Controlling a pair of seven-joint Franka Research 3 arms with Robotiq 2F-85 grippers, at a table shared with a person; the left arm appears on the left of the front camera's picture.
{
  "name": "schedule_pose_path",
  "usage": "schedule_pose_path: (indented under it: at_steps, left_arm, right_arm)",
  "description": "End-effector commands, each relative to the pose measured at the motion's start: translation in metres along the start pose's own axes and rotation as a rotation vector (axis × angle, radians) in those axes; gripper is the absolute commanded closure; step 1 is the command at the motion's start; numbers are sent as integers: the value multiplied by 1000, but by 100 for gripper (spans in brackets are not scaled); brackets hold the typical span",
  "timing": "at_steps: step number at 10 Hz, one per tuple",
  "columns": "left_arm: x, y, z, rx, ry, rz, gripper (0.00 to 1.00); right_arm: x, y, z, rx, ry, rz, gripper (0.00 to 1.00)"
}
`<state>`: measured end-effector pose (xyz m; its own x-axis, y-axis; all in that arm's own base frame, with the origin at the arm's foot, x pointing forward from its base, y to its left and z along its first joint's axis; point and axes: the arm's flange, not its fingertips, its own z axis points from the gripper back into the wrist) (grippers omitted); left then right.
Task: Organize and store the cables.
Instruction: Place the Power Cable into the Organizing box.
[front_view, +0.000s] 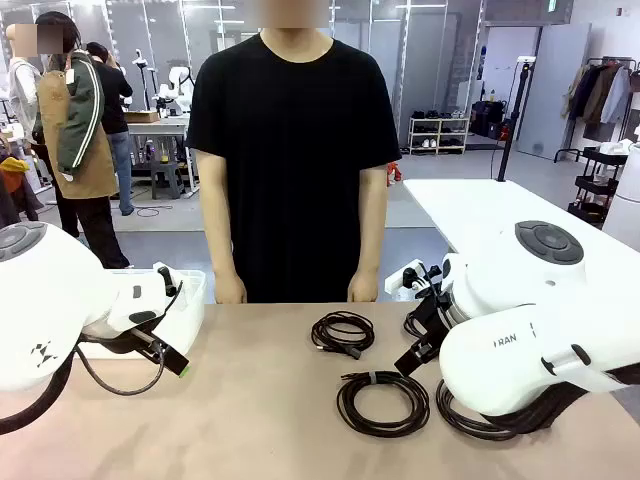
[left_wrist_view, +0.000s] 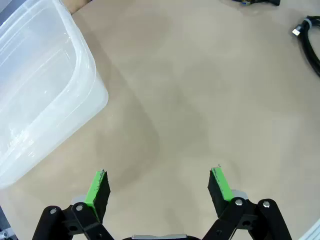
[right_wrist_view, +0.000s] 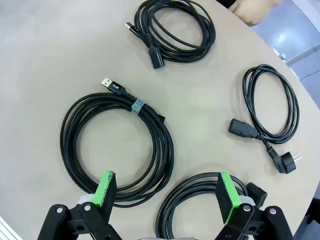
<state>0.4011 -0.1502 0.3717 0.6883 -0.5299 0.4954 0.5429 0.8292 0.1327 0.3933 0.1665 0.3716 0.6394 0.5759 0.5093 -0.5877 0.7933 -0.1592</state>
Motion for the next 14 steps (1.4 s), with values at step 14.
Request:
schedule_pose_path:
  at_steps: [14]
  left_arm:
    - [11,19,26,-93,-2,-84,0]
  right_arm:
    - [10,-34,27,48,6,32,0]
